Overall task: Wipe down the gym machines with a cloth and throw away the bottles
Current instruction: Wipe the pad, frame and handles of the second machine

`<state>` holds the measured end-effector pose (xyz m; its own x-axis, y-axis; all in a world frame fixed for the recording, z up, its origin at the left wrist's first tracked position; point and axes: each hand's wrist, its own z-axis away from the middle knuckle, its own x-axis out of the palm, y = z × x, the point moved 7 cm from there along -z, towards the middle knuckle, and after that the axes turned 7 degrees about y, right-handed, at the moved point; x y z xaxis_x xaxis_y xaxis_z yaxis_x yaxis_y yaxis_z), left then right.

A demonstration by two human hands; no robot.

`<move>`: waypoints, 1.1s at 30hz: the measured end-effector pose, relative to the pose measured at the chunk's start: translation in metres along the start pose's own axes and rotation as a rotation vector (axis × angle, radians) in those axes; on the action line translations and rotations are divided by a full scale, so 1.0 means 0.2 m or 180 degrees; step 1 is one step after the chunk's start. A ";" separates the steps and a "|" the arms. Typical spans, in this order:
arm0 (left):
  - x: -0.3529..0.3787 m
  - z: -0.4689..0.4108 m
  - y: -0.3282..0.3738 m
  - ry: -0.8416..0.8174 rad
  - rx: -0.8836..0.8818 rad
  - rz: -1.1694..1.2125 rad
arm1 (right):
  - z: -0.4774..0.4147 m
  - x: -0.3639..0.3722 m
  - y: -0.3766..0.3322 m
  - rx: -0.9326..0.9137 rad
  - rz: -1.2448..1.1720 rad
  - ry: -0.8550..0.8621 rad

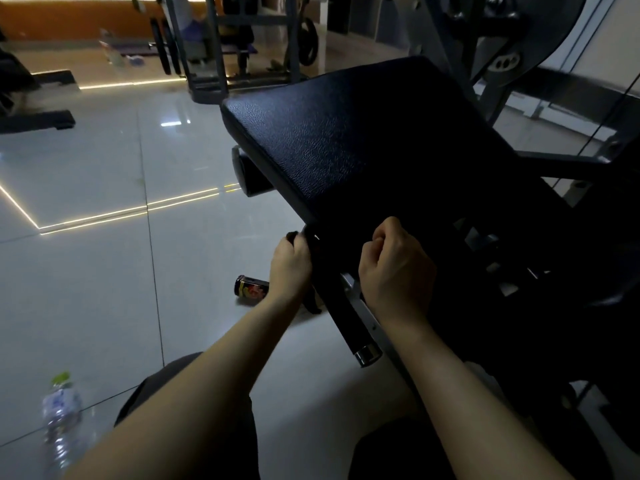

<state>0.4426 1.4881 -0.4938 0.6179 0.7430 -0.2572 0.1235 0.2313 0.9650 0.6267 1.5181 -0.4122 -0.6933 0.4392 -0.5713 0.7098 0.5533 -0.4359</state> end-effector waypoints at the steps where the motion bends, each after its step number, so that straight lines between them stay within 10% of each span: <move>1: 0.01 -0.02 0.00 -0.0069 -0.0158 0.0070 | 0.00 0.00 0.00 -0.0001 0.0017 0.0004; 13: 0.10 -0.18 0.03 -0.0613 -0.1547 0.1149 | -0.01 0.02 -0.02 -0.0033 0.0312 -0.0093; 25: -0.01 0.13 -0.07 -0.0186 -0.0173 0.0571 | 0.00 0.02 -0.03 -0.0118 0.0478 -0.0050; 33: 0.03 0.33 -0.08 0.0242 -0.0739 0.1214 | 0.02 0.02 -0.03 -0.0040 0.0384 -0.0095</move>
<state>0.4954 1.4482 -0.5070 0.5257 0.8444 0.1031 -0.2847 0.0605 0.9567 0.6202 1.5129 -0.4137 -0.5988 0.4821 -0.6396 0.7861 0.5067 -0.3540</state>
